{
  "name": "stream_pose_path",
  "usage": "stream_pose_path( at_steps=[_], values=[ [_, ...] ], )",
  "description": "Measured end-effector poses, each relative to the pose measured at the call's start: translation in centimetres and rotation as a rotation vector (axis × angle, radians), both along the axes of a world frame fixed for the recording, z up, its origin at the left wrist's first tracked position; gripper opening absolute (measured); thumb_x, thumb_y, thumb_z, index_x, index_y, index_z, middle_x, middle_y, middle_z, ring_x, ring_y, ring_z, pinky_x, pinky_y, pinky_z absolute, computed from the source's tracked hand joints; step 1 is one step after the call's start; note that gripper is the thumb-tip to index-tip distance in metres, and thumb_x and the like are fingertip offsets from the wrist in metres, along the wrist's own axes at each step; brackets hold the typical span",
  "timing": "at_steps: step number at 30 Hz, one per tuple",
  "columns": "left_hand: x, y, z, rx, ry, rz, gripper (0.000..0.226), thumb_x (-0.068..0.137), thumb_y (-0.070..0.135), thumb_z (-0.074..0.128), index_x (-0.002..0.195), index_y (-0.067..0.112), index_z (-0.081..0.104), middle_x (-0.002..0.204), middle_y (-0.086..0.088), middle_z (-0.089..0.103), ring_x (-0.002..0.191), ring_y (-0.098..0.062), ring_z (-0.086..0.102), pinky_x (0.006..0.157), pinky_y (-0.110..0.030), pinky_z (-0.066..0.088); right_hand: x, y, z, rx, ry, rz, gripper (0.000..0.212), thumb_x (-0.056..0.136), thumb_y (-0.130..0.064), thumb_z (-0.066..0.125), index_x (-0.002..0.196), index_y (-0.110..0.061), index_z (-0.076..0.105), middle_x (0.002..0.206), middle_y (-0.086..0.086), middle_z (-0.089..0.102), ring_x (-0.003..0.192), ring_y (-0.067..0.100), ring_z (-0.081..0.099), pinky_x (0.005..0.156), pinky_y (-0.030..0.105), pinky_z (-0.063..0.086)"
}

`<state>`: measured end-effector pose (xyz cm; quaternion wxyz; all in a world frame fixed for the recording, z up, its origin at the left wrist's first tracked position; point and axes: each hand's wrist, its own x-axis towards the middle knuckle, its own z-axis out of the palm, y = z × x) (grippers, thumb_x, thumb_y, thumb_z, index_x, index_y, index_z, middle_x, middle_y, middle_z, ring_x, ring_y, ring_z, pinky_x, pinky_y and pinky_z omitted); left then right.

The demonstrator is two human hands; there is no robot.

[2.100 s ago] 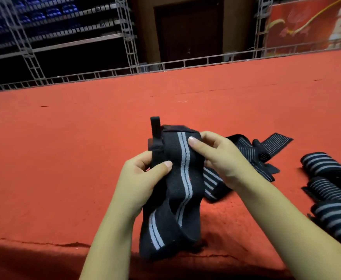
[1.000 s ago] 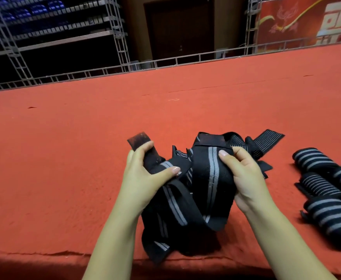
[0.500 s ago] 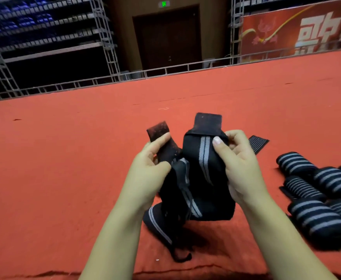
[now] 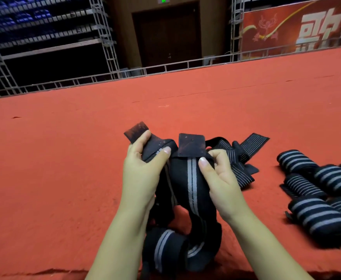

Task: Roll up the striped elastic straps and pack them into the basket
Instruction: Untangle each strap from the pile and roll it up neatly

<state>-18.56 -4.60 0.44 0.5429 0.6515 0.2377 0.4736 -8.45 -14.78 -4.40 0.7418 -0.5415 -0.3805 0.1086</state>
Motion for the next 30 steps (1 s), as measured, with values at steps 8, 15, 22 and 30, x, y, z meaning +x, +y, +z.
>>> stream_pose_path(
  at_steps=[8,15,22,30],
  values=[
    [-0.3,-0.9,0.3,0.064,0.043,-0.039,0.034,0.082,0.036,0.064,0.116,0.037,0.064,0.124,0.012,0.063,0.121,-0.002,0.056,0.106,-0.033,0.044,-0.2,-0.2,1.3,0.047,-0.312,-0.540,0.022,0.083,-0.005,0.064,0.078,-0.019,0.049,0.091,-0.005,0.053,0.079,-0.003,0.053,0.066,0.009,0.041],
    [0.5,-2.9,-0.9,0.120,0.117,-0.153,0.023,0.079,0.050,0.065,0.097,0.040,0.074,0.098,0.008,0.071,0.103,-0.013,0.066,0.096,-0.044,0.051,-2.6,0.1,1.4,-0.041,-0.483,-0.322,0.015,0.076,-0.010,0.066,0.087,-0.018,0.060,0.086,-0.008,0.055,0.078,0.010,0.057,0.067,0.023,0.047],
    [-0.3,-2.1,-1.4,-0.039,0.052,-0.201,0.037,0.087,0.048,0.057,0.086,0.014,0.072,0.098,-0.021,0.069,0.089,-0.029,0.065,0.086,-0.056,0.049,-1.2,-1.6,2.3,0.049,-0.107,-0.054,0.023,0.077,-0.020,0.065,0.099,-0.024,0.063,0.099,-0.008,0.069,0.096,0.005,0.065,0.085,0.021,0.049],
    [-0.9,-2.9,-2.1,-0.126,0.057,-0.447,0.028,0.093,0.031,0.058,0.104,0.008,0.072,0.103,-0.013,0.074,0.100,-0.029,0.070,0.091,-0.045,0.053,-0.9,-1.7,3.2,0.107,-0.053,0.017,0.009,0.079,-0.017,0.066,0.080,-0.026,0.070,0.083,-0.006,0.070,0.082,0.005,0.064,0.076,0.019,0.049]
  ],
)
